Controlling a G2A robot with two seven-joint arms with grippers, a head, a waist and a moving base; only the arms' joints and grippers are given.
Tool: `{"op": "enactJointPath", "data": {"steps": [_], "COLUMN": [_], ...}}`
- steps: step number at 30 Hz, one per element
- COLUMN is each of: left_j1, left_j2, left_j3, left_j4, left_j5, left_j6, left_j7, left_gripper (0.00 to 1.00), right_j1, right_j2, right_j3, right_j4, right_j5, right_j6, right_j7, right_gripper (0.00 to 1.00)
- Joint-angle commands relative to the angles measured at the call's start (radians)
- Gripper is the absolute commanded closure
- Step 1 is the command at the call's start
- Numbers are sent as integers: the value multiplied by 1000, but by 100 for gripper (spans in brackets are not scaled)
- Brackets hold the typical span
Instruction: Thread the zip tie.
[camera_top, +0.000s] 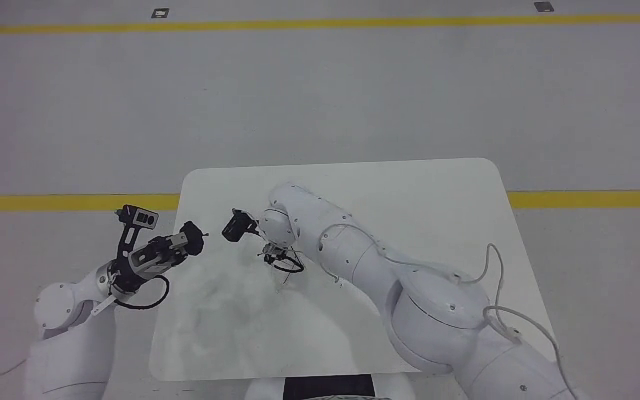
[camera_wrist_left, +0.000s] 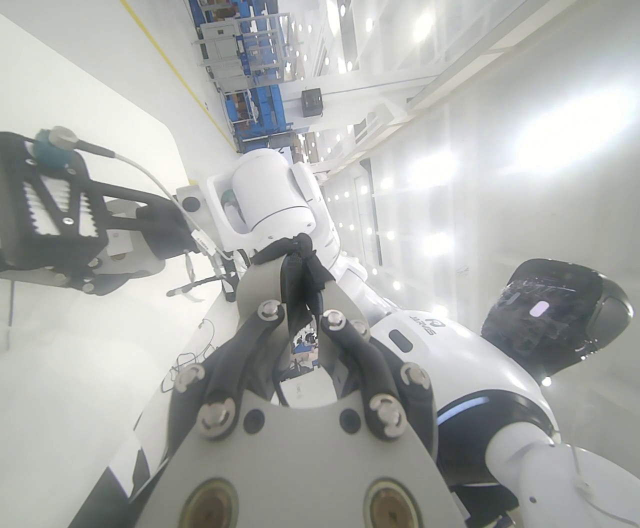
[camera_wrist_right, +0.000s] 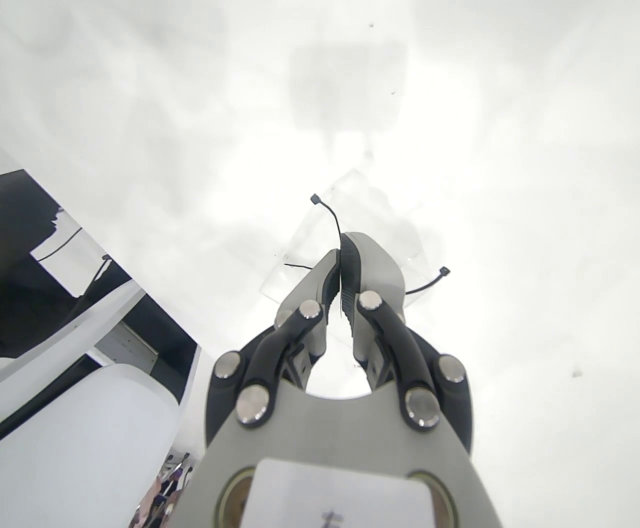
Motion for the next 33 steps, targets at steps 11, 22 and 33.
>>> {"op": "enactJointPath", "data": {"steps": [11, 22, 33], "left_j1": [0, 0, 0], "left_j2": [0, 0, 0], "left_j3": [0, 0, 0], "left_j4": [0, 0, 0], "left_j5": [0, 0, 0], "left_j6": [0, 0, 0], "left_j7": [0, 0, 0], "left_gripper": [100, 100, 100], "right_j1": [-22, -57, -57], "right_j2": [162, 257, 257], "right_j3": [41, 88, 88], "right_j4": [-234, -365, -365], "right_j5": [88, 105, 105], "right_j6": [0, 0, 0], "right_j7": [-33, -46, -46], "right_gripper": [100, 100, 100]}}
